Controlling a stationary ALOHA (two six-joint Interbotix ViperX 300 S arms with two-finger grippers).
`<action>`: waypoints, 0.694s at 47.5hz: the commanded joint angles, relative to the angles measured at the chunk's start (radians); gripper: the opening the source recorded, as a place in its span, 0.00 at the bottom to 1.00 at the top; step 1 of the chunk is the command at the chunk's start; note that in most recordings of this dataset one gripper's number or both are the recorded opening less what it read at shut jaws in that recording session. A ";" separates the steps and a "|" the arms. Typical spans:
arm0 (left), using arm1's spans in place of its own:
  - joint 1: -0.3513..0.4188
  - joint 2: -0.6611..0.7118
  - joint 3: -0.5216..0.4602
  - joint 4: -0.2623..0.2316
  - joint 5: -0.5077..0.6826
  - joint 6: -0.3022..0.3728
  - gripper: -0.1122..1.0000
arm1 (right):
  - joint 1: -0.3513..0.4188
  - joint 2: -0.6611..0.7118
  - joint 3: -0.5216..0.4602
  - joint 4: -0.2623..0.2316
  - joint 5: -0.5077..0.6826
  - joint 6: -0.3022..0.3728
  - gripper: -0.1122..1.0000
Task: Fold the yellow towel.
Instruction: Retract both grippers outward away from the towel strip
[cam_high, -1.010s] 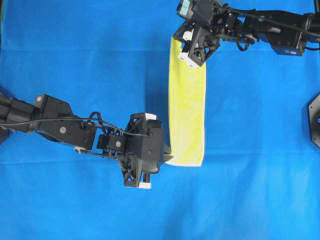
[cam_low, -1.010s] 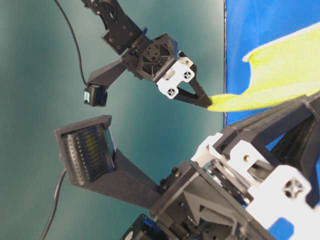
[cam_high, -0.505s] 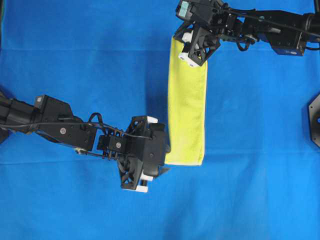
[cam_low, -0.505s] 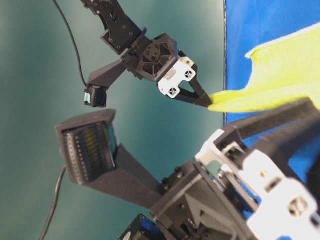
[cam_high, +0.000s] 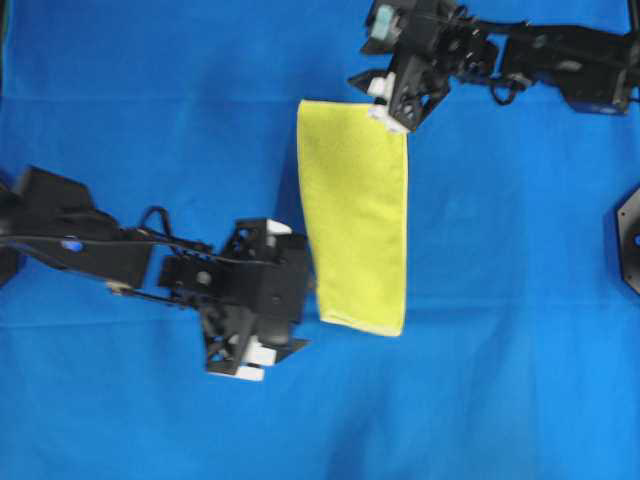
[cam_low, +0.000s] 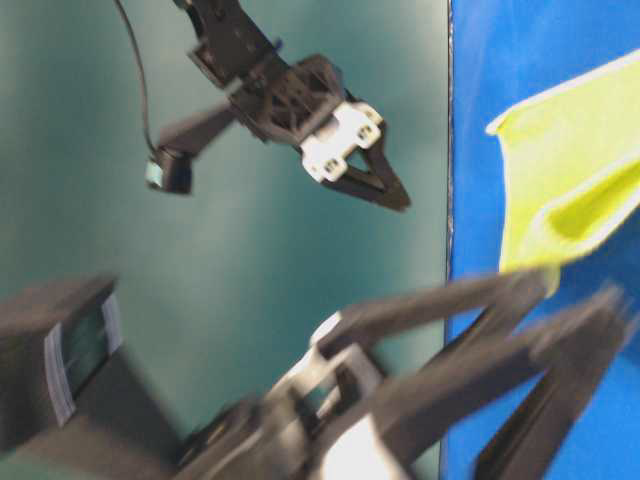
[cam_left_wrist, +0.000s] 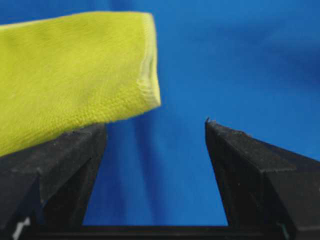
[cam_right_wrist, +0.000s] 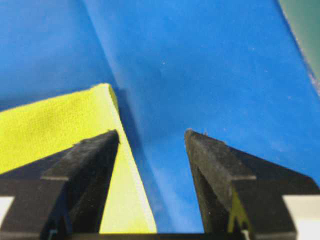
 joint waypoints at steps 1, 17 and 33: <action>0.017 -0.101 0.020 0.002 0.021 -0.002 0.76 | 0.002 -0.077 0.012 -0.002 -0.011 0.003 0.63; 0.046 -0.345 0.178 0.002 -0.032 0.020 0.76 | 0.003 -0.342 0.224 0.005 -0.051 0.015 0.63; 0.138 -0.571 0.425 0.002 -0.334 0.078 0.76 | 0.035 -0.612 0.462 0.051 -0.186 0.021 0.62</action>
